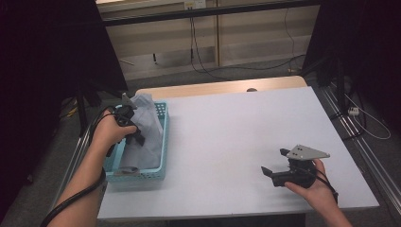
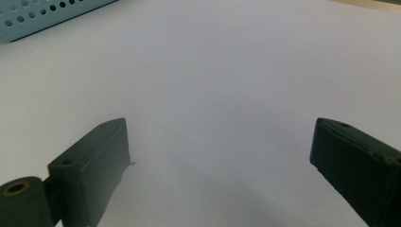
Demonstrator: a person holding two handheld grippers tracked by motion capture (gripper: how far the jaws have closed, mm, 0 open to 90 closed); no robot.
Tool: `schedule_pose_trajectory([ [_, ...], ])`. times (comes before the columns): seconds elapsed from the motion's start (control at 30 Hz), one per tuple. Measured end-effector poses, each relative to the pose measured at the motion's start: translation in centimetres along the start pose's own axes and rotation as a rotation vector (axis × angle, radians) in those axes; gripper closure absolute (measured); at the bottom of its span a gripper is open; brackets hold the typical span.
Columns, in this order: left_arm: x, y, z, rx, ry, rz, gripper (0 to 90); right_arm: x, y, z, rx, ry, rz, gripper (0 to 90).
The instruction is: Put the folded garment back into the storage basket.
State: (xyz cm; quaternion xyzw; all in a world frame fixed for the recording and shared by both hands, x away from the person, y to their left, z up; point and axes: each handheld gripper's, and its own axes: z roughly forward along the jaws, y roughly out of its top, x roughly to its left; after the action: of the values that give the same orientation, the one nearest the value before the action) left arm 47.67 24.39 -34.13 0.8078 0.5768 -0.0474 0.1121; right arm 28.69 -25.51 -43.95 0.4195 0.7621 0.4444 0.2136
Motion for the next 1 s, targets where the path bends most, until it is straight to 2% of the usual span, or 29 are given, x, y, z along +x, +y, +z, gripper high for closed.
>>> schedule_pose_trajectory([
  [0.4, 0.8, -0.4, 0.0, -0.038, -0.007, -0.035, 61.8, 0.2, 0.0, 0.1, 0.001, 0.003, -0.005, 5.4],
  [0.57, 1.0, -0.7, 0.0, -0.049, -0.004, -0.031, 57.1, 0.2, 0.0, 0.0, 0.002, 0.001, -0.005, 5.4],
  [1.0, 1.5, -0.8, 0.0, -0.066, -0.001, -0.029, 55.0, 0.4, 0.0, 0.1, 0.005, 0.001, -0.006, 5.4],
])
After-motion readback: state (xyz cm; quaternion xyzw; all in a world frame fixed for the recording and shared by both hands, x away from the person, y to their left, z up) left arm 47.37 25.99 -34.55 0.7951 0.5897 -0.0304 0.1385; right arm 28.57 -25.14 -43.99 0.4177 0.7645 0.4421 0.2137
